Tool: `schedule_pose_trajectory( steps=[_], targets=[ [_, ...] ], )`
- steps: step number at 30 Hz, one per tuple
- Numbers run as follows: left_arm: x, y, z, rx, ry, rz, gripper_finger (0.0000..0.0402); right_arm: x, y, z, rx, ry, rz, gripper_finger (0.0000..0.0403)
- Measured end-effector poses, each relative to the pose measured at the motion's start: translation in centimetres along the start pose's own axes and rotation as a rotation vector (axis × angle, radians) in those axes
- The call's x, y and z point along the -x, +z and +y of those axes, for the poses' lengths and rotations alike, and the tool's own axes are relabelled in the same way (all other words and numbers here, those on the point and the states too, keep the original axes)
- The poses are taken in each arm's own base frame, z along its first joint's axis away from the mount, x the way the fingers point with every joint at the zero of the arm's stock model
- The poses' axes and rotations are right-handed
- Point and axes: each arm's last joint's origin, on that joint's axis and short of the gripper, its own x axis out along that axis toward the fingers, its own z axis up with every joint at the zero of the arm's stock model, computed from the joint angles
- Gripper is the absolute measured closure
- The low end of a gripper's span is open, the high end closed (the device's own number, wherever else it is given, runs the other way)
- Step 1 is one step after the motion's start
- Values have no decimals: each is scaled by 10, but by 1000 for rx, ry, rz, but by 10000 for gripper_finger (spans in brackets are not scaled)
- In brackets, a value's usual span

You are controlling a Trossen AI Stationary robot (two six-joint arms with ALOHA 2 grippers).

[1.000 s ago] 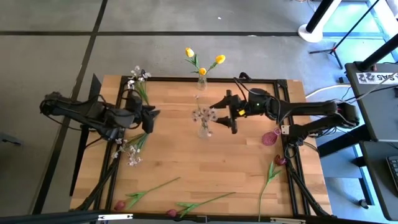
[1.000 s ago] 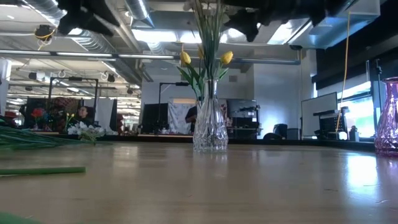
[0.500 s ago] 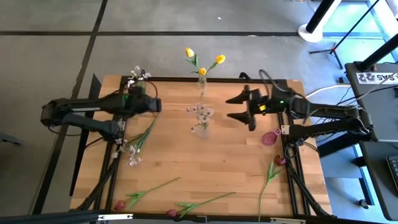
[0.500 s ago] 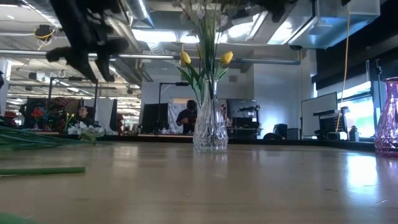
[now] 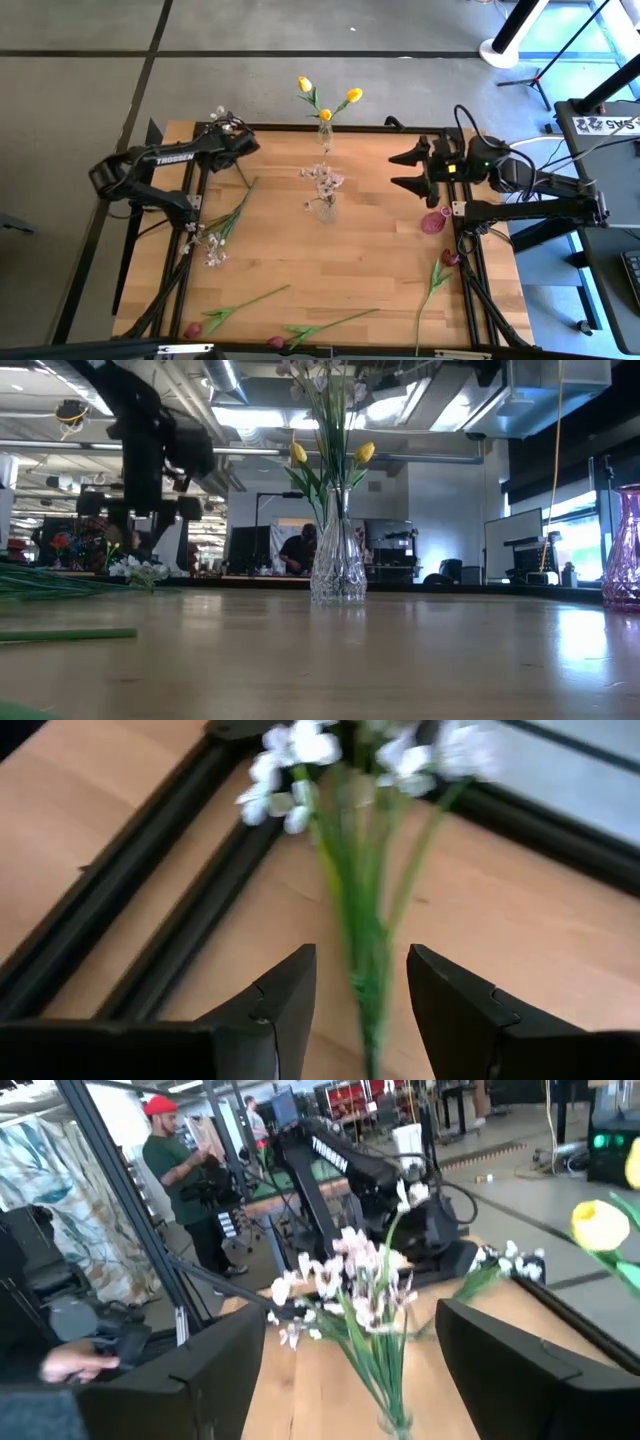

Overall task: Sort flowers into vase by color
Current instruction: Put the top white flower into the bottom vase

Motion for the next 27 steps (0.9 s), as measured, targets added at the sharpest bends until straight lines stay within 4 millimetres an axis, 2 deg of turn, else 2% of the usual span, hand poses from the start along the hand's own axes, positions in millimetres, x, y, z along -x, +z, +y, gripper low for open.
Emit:
schedule_pose_trajectory(
  steps=[6, 17, 23, 27],
  targets=[
    [-29, 4, 3, 31, 122, 32, 248, -1, -2, -1, -6, -5, 18, 111],
    [-74, 8, 2, 116, 224, 136, 248, -2, -4, -2, -59, -23, 35, 111],
    [-86, 6, -1, 125, 229, 146, 250, -2, -7, -3, -89, -47, 60, 111],
    [-88, 5, -3, 143, 223, 146, 277, -2, -7, -3, -89, -47, 57, 111]
  ],
)
